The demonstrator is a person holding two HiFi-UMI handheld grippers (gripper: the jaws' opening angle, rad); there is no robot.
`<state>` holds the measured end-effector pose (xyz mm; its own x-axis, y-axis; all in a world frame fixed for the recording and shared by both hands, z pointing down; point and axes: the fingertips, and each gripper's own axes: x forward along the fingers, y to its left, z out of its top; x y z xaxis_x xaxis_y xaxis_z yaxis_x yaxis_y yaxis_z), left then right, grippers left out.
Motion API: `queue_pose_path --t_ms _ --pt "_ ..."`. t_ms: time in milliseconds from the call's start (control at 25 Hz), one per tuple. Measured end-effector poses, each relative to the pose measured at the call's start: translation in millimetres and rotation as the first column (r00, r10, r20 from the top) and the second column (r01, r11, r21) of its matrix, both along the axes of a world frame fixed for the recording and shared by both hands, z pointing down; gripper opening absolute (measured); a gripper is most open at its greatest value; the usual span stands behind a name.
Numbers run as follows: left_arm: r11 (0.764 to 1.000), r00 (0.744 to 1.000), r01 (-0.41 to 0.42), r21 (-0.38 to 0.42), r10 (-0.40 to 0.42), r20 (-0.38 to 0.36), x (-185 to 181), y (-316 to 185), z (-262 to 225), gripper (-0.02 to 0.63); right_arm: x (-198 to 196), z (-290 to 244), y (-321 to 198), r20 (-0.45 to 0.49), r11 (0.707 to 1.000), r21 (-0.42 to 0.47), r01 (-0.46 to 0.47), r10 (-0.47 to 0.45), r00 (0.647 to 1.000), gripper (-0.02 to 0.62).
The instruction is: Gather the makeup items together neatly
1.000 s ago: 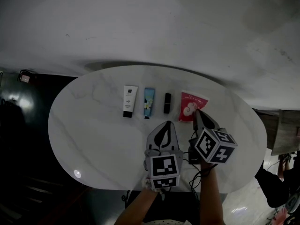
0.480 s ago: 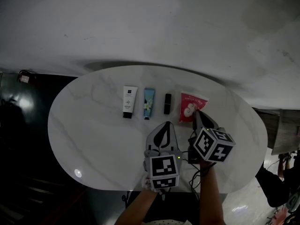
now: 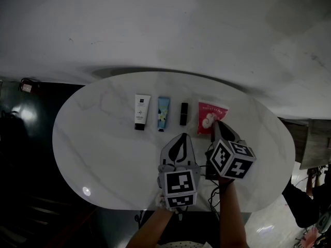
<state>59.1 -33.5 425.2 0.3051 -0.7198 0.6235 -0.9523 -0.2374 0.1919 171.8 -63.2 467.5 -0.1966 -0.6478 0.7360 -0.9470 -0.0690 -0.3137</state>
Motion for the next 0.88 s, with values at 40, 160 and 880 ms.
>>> queue_pose_path --t_ms 40,160,880 --pt "1.0 1.0 0.001 0.0 -0.001 0.0 -0.1 -0.1 -0.1 0.028 0.3 -0.1 0.1 0.0 1.0 0.0 -0.005 0.005 1.0 0.041" --pt "1.0 1.0 0.001 -0.001 -0.001 0.001 -0.5 0.4 -0.7 0.028 1.0 -0.5 0.5 0.006 1.0 -0.003 -0.025 0.025 1.0 0.043" --pt "1.0 1.0 0.006 0.001 -0.006 -0.002 -6.2 5.2 -2.6 0.028 1.8 -2.3 2.6 0.016 0.996 -0.004 -0.087 0.087 0.996 0.072"
